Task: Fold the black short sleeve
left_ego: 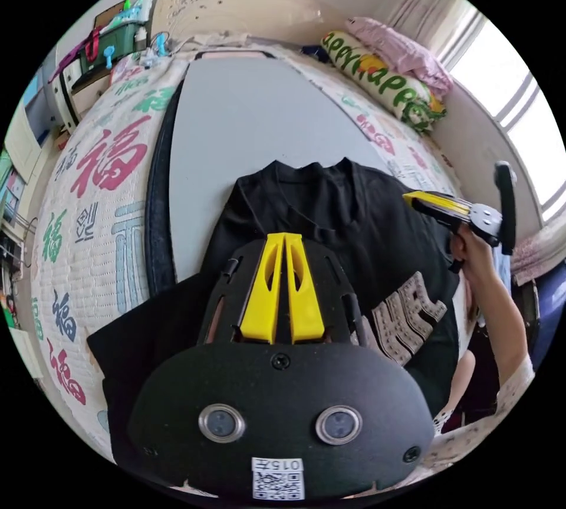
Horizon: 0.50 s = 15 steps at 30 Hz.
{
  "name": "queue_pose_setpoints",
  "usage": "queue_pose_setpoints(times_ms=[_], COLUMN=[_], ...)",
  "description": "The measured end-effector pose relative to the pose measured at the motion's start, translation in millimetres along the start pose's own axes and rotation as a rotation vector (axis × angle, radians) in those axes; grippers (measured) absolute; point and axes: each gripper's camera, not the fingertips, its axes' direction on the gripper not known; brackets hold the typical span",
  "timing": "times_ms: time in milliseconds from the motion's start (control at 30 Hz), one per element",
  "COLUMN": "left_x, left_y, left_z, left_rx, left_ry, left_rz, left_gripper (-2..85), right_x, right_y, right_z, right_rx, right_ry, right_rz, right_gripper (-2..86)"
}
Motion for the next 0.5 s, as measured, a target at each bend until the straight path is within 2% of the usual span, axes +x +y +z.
queue_pose_setpoints(times_ms=[67, 300, 400, 500], left_x=[1.7, 23.9, 23.9, 26.7], left_y=[-7.1, -41.5, -38.6, 9.4], left_z=[15.3, 60.4, 65.5, 22.0], left_rx=[0.041, 0.064, 0.054, 0.148], left_ry=[-0.034, -0.175, -0.142, 0.029], left_rz=[-0.017, 0.024, 0.003, 0.112], left_gripper=[-0.8, -0.5, 0.3, 3.2], right_x=[-5.2, -35.3, -39.4, -33.1], right_y=[-8.2, -30.8, -37.5, -36.1], right_z=[17.8, 43.0, 46.8, 37.1], right_rx=[-0.045, 0.025, 0.047, 0.04], right_ry=[0.043, 0.294, 0.336, 0.283], right_rz=[0.004, -0.016, -0.029, -0.024], right_gripper=[-0.8, -0.6, -0.6, -0.5])
